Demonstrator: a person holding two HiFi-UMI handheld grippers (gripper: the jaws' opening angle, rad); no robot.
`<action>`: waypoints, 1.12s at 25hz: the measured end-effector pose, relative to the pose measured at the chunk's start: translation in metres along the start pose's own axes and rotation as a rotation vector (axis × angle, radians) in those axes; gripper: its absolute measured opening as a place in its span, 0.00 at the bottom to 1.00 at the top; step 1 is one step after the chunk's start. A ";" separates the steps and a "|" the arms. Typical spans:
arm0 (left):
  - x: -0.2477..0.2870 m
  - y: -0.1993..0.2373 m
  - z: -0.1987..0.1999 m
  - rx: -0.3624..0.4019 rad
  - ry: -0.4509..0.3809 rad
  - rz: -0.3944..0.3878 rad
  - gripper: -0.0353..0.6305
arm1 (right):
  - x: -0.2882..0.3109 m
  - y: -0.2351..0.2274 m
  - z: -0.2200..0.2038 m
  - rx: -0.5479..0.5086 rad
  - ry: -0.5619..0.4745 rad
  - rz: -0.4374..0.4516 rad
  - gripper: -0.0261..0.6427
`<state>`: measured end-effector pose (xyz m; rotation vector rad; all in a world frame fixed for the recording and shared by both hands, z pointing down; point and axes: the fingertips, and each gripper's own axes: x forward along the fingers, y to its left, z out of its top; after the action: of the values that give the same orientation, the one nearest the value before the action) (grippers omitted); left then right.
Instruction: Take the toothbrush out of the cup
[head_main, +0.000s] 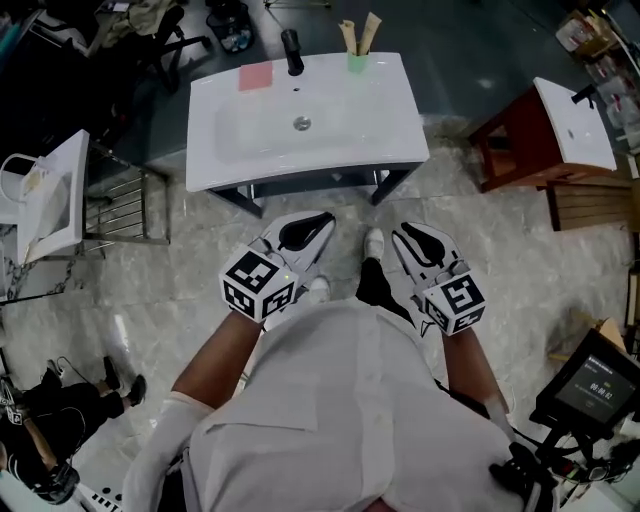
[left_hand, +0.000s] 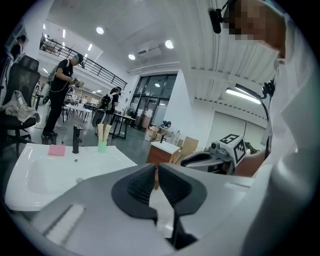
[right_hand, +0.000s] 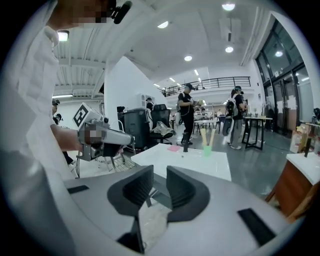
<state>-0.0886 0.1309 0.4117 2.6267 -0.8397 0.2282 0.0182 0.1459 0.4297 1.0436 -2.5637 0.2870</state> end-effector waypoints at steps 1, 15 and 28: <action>0.006 0.007 0.004 0.000 -0.003 0.014 0.06 | 0.006 -0.009 0.003 -0.005 -0.003 0.013 0.14; 0.144 0.115 0.065 -0.067 -0.010 0.263 0.13 | 0.055 -0.164 0.036 -0.049 -0.027 0.167 0.14; 0.236 0.223 0.102 -0.080 -0.016 0.413 0.25 | 0.060 -0.241 0.020 0.009 -0.001 0.156 0.14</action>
<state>-0.0246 -0.2014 0.4464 2.3598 -1.3624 0.2743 0.1434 -0.0687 0.4474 0.8486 -2.6517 0.3384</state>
